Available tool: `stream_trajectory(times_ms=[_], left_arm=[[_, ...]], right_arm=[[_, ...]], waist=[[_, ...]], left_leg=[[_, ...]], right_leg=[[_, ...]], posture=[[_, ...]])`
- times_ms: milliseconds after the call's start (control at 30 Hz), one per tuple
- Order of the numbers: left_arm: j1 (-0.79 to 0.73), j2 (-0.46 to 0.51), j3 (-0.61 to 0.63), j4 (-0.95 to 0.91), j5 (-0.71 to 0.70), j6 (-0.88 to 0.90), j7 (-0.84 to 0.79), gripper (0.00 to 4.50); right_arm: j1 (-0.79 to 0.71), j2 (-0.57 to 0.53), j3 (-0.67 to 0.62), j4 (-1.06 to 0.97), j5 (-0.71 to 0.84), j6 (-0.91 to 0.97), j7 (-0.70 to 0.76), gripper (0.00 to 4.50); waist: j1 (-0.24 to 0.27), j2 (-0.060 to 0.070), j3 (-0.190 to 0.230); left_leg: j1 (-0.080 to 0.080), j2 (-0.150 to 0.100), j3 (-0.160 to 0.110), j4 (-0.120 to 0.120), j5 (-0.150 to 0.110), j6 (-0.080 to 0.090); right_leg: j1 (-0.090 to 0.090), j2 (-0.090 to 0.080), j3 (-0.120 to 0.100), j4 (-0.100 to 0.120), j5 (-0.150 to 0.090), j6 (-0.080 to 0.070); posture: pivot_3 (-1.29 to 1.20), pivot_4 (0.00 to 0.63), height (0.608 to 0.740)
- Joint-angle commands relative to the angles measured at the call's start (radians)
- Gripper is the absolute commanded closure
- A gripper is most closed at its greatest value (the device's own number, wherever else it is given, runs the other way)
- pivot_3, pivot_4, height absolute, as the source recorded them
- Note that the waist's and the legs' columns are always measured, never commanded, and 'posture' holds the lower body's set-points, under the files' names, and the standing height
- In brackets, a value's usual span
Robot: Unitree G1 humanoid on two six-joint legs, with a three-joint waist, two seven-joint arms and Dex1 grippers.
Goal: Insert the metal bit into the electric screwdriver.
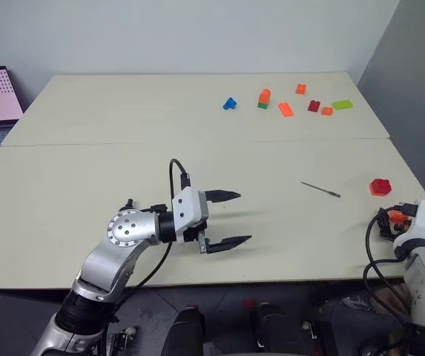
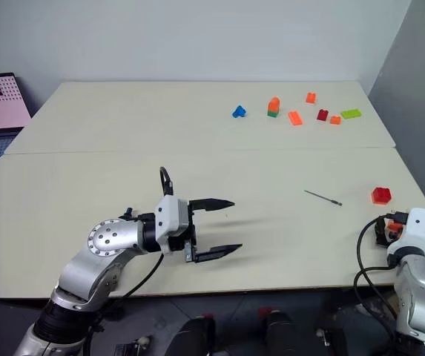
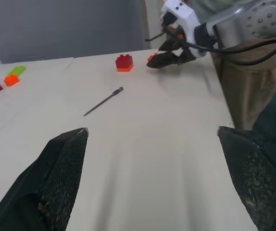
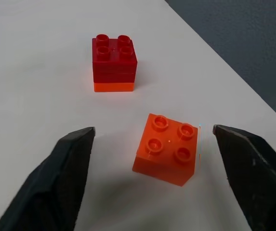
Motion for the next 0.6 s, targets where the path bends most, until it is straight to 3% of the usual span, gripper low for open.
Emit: stream_trajectory(times_ms=[33, 100, 200, 267, 467, 600], left_arm=[[-0.003, 0.044, 0.108, -0.098, 0.080, 0.174, 0.184, 0.00], [0.003, 0.060, 0.126, -0.122, 0.079, 0.238, 0.215, 0.00], [0.061, 0.097, 0.282, -0.232, 0.046, 0.494, 0.311, 0.00], [0.085, 0.118, 0.334, -0.289, 0.036, 0.625, 0.345, 0.00], [0.159, 0.134, 0.570, -0.427, -0.022, 0.913, 0.393, 0.00], [0.123, 0.131, 0.673, -0.425, -0.044, 1.090, 0.418, 0.00]], right_arm=[[0.010, -0.114, 0.079, -0.111, 0.044, -0.165, 0.221, 0.01], [0.009, -0.136, 0.106, -0.130, 0.071, -0.188, 0.275, 0.01], [-0.073, -0.264, 0.286, -0.215, 0.171, -0.196, 0.575, 0.01], [-0.125, -0.315, 0.364, -0.215, 0.207, -0.185, 0.692, 0.01], [-0.385, -0.318, 0.541, -0.040, 0.232, -0.240, 0.930, 0.01], [-0.472, -0.303, 0.604, 0.065, 0.211, -0.290, 1.018, 0.01]], waist=[[-0.007, 0.000, 0.000], [-0.012, 0.000, 0.000], [-0.024, -0.001, 0.002], [-0.032, -0.003, 0.003], [-0.019, -0.008, 0.005], [-0.007, -0.009, 0.005]], left_leg=[[0.000, 0.000, 0.000, 0.000, 0.000, 0.000], [0.001, 0.001, 0.000, 0.000, 0.000, 0.000], [0.001, 0.001, -0.001, 0.000, 0.000, 0.000], [0.001, 0.002, -0.001, 0.000, 0.000, 0.000], [0.000, 0.001, -0.004, 0.000, 0.000, 0.000], [0.000, 0.001, -0.005, 0.000, 0.000, 0.000]], right_leg=[[0.000, 0.000, 0.000, 0.000, 0.000, 0.000], [0.000, 0.000, 0.000, 0.000, 0.000, 0.000], [0.001, 0.001, -0.001, 0.000, 0.000, 0.001], [0.000, 0.001, -0.001, 0.000, 0.001, 0.002], [0.001, 0.000, -0.005, -0.001, 0.001, 0.002], [0.002, 0.000, -0.006, -0.001, 0.001, 0.002]], posture=[[0.00, 0.150, 0.740], [0.00, 0.150, 0.740], [0.00, 0.150, 0.740], [0.00, 0.150, 0.740], [0.00, 0.150, 0.740], [0.00, 0.150, 0.740]])
